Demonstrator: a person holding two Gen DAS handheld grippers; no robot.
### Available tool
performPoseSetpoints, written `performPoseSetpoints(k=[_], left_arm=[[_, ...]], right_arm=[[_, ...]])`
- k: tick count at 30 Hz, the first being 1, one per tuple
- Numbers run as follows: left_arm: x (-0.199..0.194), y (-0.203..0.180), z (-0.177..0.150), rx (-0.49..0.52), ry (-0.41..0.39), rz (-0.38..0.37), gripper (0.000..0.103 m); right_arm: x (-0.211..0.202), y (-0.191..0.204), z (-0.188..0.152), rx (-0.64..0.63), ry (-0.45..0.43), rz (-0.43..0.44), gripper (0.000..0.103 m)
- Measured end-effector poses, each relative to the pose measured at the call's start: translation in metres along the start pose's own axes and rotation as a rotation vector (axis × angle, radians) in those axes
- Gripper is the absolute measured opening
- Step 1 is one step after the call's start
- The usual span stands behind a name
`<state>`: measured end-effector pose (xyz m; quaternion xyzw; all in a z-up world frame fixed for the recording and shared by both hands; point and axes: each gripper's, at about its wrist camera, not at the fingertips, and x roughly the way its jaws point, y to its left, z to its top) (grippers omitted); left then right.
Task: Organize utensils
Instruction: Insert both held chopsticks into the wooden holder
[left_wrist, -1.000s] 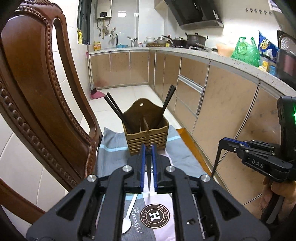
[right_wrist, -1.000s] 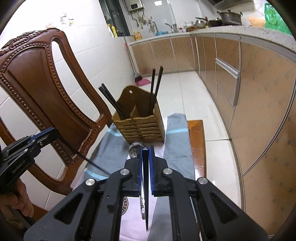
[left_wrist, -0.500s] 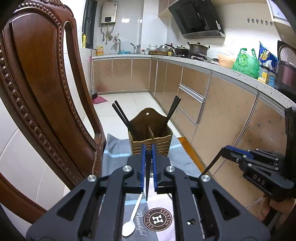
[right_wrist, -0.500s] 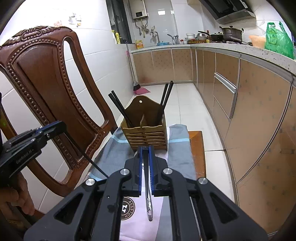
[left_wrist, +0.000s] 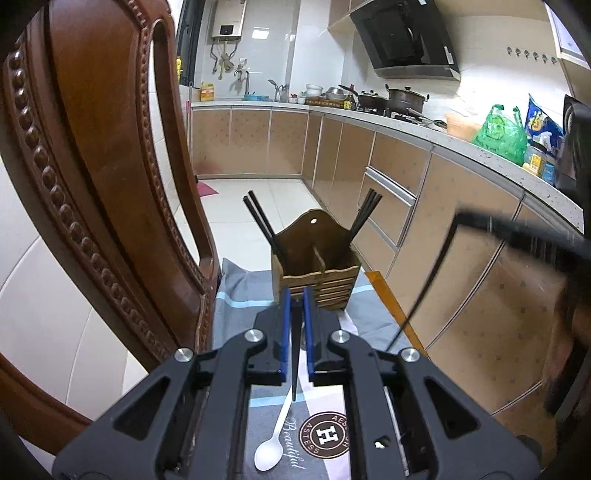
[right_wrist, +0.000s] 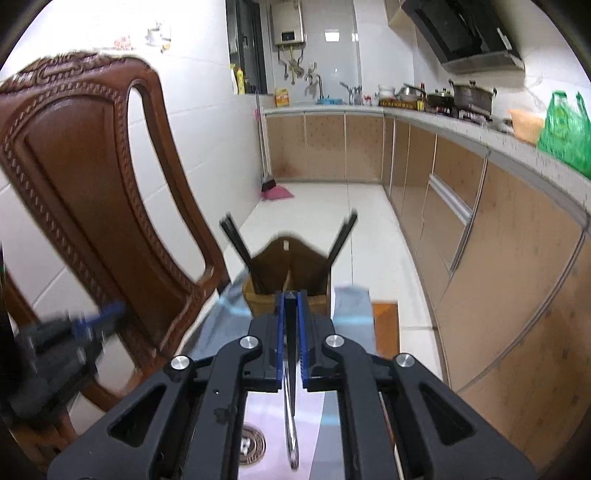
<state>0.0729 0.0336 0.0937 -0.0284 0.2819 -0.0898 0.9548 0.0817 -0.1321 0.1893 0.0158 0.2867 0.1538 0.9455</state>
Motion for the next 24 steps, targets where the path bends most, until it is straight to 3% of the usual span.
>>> performPoseSetpoints(k=[7,13,17,23,24], left_arm=[[0.004,0.014,0.0,-0.023,0.008,0.0,0.007],[0.006,0.017,0.001,-0.029,0.009,-0.007,0.007],[0.007,0.017,0.002,-0.033,0.01,-0.014,0.007],[0.014,0.02,0.0,-0.048,0.027,-0.024,0.007],[0.015,0.02,0.0,-0.05,0.029,-0.024,0.007]], right_arm=[[0.017,0.003,0.07,0.015,-0.098,-0.03,0.007],[0.056,-0.003,0.105,0.057,-0.14,-0.077,0.007],[0.089,-0.01,0.11,0.091,-0.115,-0.093,0.007],[0.141,-0.044,0.085,0.235,-0.027,-0.055,0.008],[0.149,-0.052,0.077,0.257,-0.004,-0.045,0.013]])
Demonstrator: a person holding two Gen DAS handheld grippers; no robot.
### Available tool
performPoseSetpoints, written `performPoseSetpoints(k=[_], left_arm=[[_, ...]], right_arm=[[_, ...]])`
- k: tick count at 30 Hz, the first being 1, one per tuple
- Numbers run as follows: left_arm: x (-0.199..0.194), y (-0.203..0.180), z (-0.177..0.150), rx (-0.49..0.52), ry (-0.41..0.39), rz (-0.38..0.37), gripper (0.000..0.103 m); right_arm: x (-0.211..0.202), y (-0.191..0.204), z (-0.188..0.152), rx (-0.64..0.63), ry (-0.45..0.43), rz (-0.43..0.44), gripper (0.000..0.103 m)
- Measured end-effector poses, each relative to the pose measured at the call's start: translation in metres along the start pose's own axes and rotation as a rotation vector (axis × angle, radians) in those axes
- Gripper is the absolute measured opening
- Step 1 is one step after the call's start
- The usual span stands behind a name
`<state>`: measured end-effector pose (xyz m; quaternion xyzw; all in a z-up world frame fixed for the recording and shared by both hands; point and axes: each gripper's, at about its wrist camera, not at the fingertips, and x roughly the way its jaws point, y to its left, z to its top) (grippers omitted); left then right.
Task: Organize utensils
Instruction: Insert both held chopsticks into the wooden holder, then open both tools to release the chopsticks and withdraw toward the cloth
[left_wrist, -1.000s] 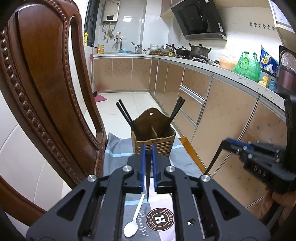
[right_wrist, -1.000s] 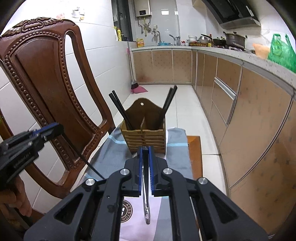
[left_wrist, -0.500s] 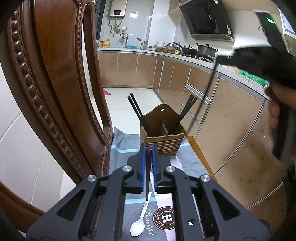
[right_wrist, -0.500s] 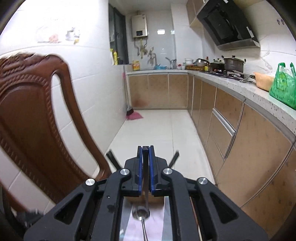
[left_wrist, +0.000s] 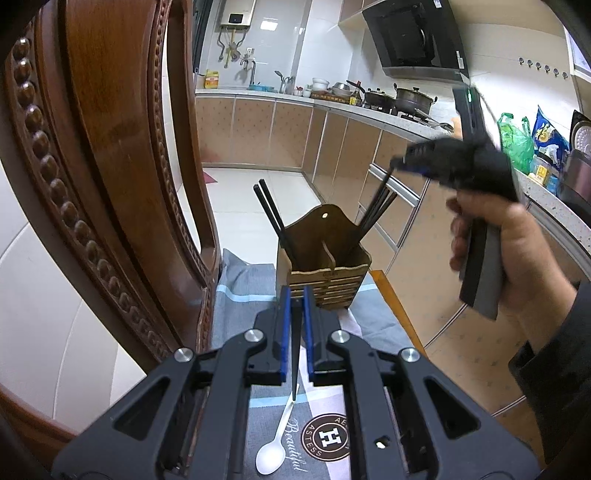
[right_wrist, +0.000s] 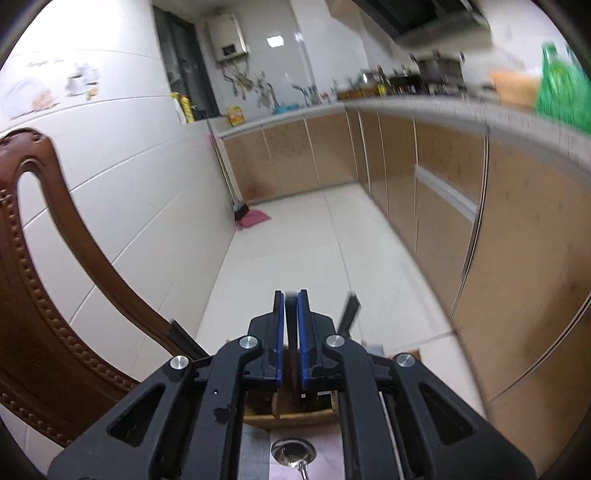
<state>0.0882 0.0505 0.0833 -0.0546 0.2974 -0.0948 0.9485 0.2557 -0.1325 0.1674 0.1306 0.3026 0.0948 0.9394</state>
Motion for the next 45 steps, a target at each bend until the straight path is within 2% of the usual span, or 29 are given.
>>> performPoseSetpoints(k=[2,4,7,9,13,14,15,16,17,18,20,22,24,31,36,38,42,44,45], left_arm=[[0.001,0.001,0.0,-0.003,0.001,0.001,0.007],[0.002,0.0,0.0,-0.004,0.003,0.002,0.007],[0.005,-0.001,-0.001,0.0,0.014,0.002,0.007],[0.008,-0.003,-0.002,0.0,0.017,0.011,0.007],[0.013,-0.007,-0.006,0.002,0.026,0.042,0.007],[0.014,-0.009,-0.008,0.007,0.028,0.051,0.007],[0.015,-0.01,-0.008,0.004,0.029,0.052,0.007],[0.013,-0.01,-0.008,0.0,0.027,0.051,0.007],[0.01,-0.012,-0.007,0.007,0.022,0.061,0.007],[0.008,-0.013,-0.005,0.011,0.015,0.069,0.007],[-0.003,-0.016,0.002,0.014,-0.007,0.083,0.007],[-0.011,-0.019,0.013,0.003,-0.03,0.089,0.007],[-0.017,-0.02,0.026,-0.023,-0.047,0.085,0.007],[-0.018,-0.031,0.1,-0.085,-0.102,0.079,0.007],[-0.007,-0.042,0.153,-0.075,-0.14,0.088,0.007],[0.007,-0.044,0.17,-0.079,-0.14,0.096,0.007],[0.052,-0.039,0.179,-0.103,-0.105,0.081,0.007],[0.086,-0.03,0.174,-0.134,-0.059,0.063,0.007],[0.106,-0.025,0.168,-0.153,-0.012,0.04,0.007]], right_arm=[[0.004,-0.011,-0.01,0.012,0.026,0.001,0.032],[-0.012,-0.028,-0.025,0.038,-0.02,0.01,0.058],[-0.051,-0.051,-0.063,0.081,-0.115,0.057,0.078],[-0.079,-0.067,-0.103,0.088,-0.166,0.068,0.086],[-0.103,-0.1,-0.189,0.087,-0.179,0.031,0.087],[-0.103,-0.106,-0.202,0.106,-0.164,0.003,0.087],[-0.093,-0.114,-0.213,0.149,-0.097,-0.009,0.087],[-0.085,-0.117,-0.216,0.173,-0.044,0.04,0.087],[-0.078,-0.116,-0.216,0.17,-0.019,0.079,0.087],[-0.079,-0.114,-0.216,0.148,-0.034,0.078,0.087],[-0.078,-0.112,-0.215,0.076,-0.074,0.021,0.087],[-0.075,-0.115,-0.216,0.085,-0.057,0.019,0.087],[-0.07,-0.124,-0.212,0.136,-0.032,0.067,0.087],[-0.068,-0.139,-0.204,0.154,-0.032,0.08,0.087],[-0.065,-0.149,-0.203,0.185,-0.017,0.089,0.087],[-0.065,-0.152,-0.202,0.187,-0.02,0.087,0.087],[-0.063,-0.155,-0.199,0.203,-0.021,0.094,0.087],[-0.061,-0.156,-0.198,0.21,-0.015,0.097,0.087],[-0.06,-0.157,-0.198,0.215,-0.011,0.098,0.087]])
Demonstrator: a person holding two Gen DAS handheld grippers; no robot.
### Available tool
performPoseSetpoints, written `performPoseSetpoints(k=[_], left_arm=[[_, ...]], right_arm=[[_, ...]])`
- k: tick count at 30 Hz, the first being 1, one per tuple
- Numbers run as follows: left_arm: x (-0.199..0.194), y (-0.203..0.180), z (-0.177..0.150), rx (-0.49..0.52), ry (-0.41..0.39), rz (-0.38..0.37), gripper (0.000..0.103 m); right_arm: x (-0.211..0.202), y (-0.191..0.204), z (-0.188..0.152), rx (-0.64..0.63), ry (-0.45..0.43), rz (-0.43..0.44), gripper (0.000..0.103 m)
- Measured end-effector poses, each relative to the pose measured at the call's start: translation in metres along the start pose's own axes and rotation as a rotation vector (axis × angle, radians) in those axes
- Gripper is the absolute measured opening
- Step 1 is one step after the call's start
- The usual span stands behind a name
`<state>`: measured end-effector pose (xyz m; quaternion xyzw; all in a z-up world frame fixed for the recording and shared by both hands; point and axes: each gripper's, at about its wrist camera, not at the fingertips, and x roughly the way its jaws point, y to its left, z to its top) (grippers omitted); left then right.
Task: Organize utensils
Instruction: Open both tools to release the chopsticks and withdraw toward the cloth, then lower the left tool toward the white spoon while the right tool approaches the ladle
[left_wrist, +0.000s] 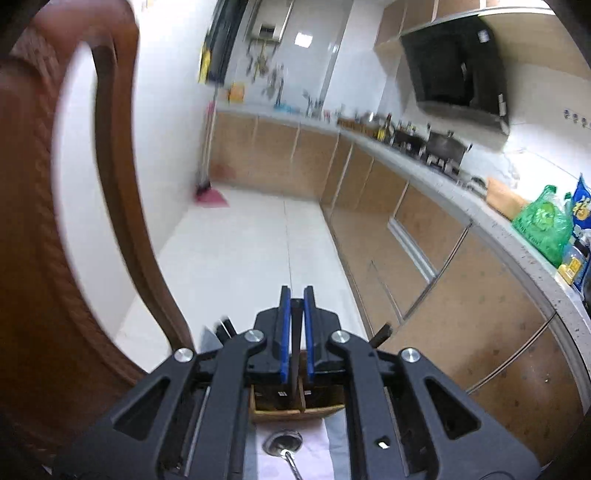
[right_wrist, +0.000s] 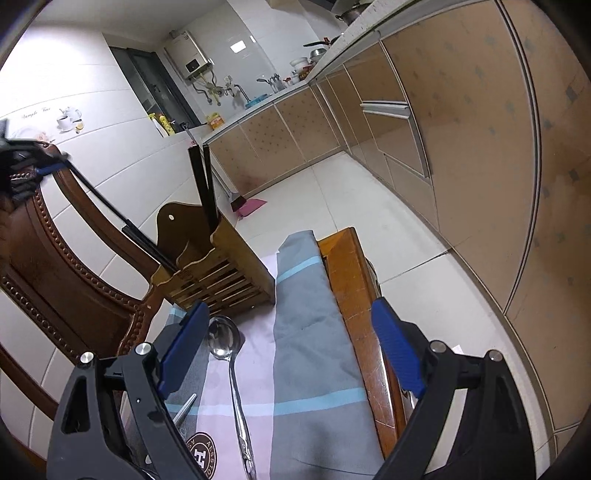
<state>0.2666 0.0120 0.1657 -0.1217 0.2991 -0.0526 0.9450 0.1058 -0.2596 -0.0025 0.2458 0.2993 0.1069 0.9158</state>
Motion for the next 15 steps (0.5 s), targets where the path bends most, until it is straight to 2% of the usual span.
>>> performPoseSetpoints(k=[4,5,6,7,8,9,11,13,15], left_arm=[[0.061,0.016,-0.033,-0.026,0.144,0.004,0.007],[0.068,0.02,-0.04,-0.033,0.157,0.011,0.011],[0.073,0.025,-0.048,-0.038,0.169,0.02,0.033],[0.074,0.027,-0.052,-0.039,0.175,0.033,0.066],[0.07,0.029,-0.057,-0.04,0.163,0.053,0.075],[0.061,0.03,-0.063,-0.031,0.133,0.068,0.08],[0.037,0.025,-0.078,0.048,0.084,0.103,0.086],[0.006,0.017,-0.101,0.16,0.02,0.137,0.094],[-0.018,0.003,-0.134,0.293,-0.017,0.18,0.095]], right_arm=[[-0.002,0.002,0.002,-0.003,-0.001,0.009,0.087],[-0.001,0.003,0.002,-0.006,0.001,0.012,0.087],[-0.001,0.004,0.002,-0.007,0.004,0.015,0.087],[0.0,0.004,0.002,-0.01,0.005,0.016,0.087],[0.001,0.005,0.001,-0.014,0.009,0.017,0.087],[0.002,0.006,0.001,-0.015,0.013,0.017,0.087],[0.003,0.008,0.0,-0.02,0.018,0.022,0.087],[0.004,0.012,-0.001,-0.036,0.021,0.029,0.087],[0.005,0.019,-0.004,-0.067,0.028,0.029,0.087]])
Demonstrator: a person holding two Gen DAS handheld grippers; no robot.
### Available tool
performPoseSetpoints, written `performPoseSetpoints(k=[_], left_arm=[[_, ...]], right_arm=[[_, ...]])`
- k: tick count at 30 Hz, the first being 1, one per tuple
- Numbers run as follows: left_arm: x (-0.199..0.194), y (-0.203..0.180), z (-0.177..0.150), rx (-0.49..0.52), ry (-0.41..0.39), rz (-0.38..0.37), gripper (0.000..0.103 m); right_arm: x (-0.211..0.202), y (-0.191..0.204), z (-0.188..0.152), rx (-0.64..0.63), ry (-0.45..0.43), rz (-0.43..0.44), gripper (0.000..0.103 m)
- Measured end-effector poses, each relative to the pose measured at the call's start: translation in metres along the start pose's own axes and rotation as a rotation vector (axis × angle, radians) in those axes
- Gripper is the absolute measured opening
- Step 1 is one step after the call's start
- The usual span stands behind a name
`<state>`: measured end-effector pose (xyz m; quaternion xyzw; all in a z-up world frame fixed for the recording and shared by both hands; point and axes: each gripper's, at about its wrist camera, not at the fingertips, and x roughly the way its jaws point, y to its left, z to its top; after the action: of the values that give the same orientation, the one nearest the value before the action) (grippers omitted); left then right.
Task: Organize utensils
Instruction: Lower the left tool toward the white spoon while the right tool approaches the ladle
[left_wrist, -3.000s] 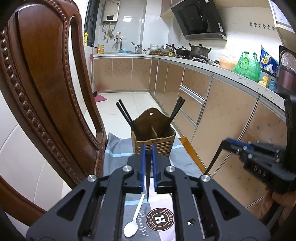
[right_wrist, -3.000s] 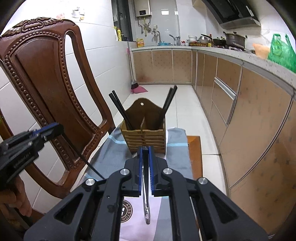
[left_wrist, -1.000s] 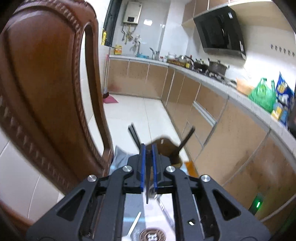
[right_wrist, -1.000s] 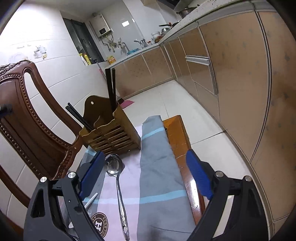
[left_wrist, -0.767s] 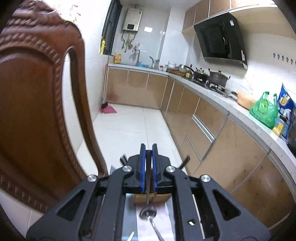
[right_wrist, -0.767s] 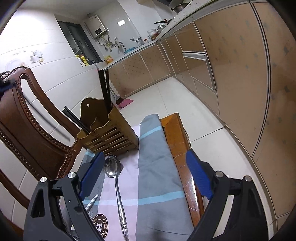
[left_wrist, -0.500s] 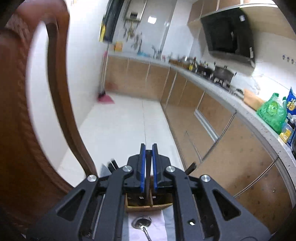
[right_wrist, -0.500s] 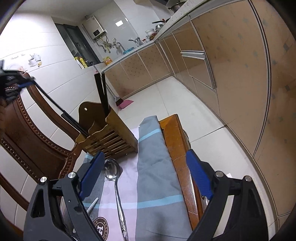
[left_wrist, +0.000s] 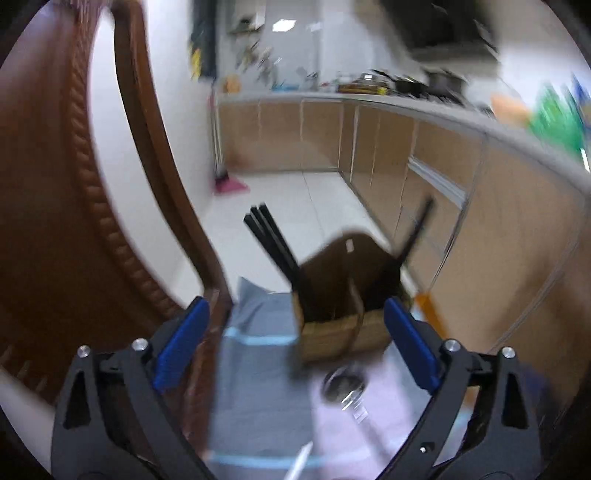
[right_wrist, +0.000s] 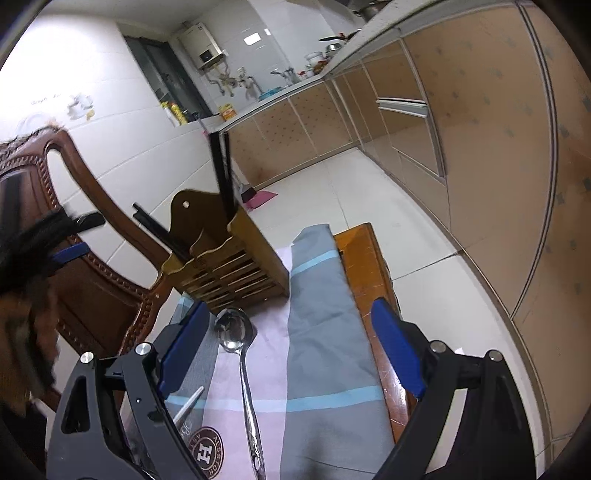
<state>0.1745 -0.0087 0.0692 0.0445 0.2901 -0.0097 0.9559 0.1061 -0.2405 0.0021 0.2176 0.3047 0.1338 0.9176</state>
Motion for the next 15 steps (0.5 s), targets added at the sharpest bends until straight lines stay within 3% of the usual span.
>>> performPoseSetpoints(k=[2,4,6,10,12,15], left_arm=[[-0.022,-0.019,-0.036,0.129,-0.014,0.028,0.095],[-0.038,-0.033,-0.072,0.192,-0.026,0.067,0.095],[-0.047,-0.033,-0.096,0.174,-0.021,0.073,0.095],[-0.053,-0.014,-0.144,-0.008,0.033,0.024,0.095],[-0.043,-0.015,-0.153,-0.004,0.1,-0.008,0.095],[-0.041,-0.015,-0.158,0.007,0.113,-0.026,0.095]], right_arm=[[0.002,0.006,-0.003,-0.028,0.015,0.0,0.087],[0.003,0.013,-0.006,-0.058,0.034,0.002,0.087],[-0.001,0.023,-0.013,-0.106,0.046,-0.003,0.087],[-0.007,0.042,-0.031,-0.204,0.079,-0.026,0.087],[-0.008,0.049,-0.042,-0.244,0.111,-0.037,0.087],[-0.011,0.058,-0.056,-0.303,0.145,-0.049,0.087]])
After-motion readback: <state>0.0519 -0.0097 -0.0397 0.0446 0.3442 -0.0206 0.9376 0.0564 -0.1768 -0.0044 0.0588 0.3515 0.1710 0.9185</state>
